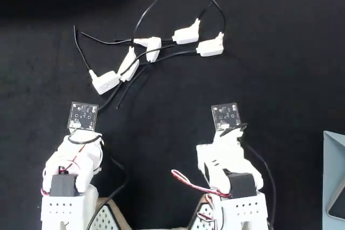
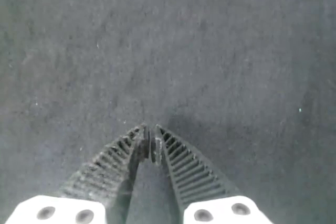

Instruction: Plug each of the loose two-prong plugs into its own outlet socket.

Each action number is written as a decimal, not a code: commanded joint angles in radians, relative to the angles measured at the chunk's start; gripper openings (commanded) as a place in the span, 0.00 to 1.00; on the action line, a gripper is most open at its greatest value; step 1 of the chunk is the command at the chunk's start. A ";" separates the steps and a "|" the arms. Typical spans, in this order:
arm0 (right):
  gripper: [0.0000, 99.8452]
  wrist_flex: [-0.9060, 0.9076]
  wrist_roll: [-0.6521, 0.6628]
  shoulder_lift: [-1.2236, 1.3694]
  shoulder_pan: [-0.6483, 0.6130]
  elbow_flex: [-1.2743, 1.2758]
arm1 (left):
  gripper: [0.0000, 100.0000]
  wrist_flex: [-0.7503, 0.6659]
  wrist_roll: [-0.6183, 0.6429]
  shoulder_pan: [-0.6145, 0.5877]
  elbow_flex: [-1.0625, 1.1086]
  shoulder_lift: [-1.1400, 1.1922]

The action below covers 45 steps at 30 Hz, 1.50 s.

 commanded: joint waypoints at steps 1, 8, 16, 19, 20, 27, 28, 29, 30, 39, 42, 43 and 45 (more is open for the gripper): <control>0.01 0.012 0.000 -0.077 0.012 -0.001 | 0.03 0.003 -0.002 -0.005 0.019 -0.006; 0.01 0.015 0.000 -0.077 0.015 -0.001 | 0.03 0.003 0.003 -0.004 0.019 -0.006; 0.01 0.015 0.008 -0.077 0.012 -0.001 | 0.03 0.003 0.003 -0.004 0.019 -0.006; 0.01 0.014 0.043 -0.077 0.014 -0.001 | 0.03 0.003 0.003 -0.002 0.019 -0.006; 0.01 0.014 0.063 -0.077 0.015 -0.001 | 0.03 0.003 0.003 -0.002 0.019 -0.006; 0.01 -0.021 0.094 -0.076 0.052 -0.002 | 0.03 0.003 0.003 -0.004 0.019 -0.006; 0.01 -0.025 0.094 -0.076 0.057 -0.002 | 0.03 0.003 0.003 -0.004 0.019 -0.006; 0.01 -0.023 0.089 -0.076 0.055 -0.002 | 0.03 0.003 0.003 -0.004 0.019 -0.006; 0.01 -0.021 0.083 -0.076 0.054 -0.001 | 0.03 0.003 0.003 -0.004 0.019 -0.006; 0.01 -0.020 0.014 -0.076 0.058 -0.001 | 0.03 0.003 0.003 -0.002 0.019 -0.006; 0.01 -0.020 0.018 -0.076 0.058 -0.001 | 0.03 0.003 0.003 -0.004 0.019 -0.006; 0.01 -0.020 0.018 -0.076 0.058 -0.001 | 0.03 0.003 0.003 -0.004 0.019 -0.006; 0.01 -0.020 0.018 -0.076 0.058 -0.001 | 0.03 0.003 0.003 -0.004 0.019 -0.006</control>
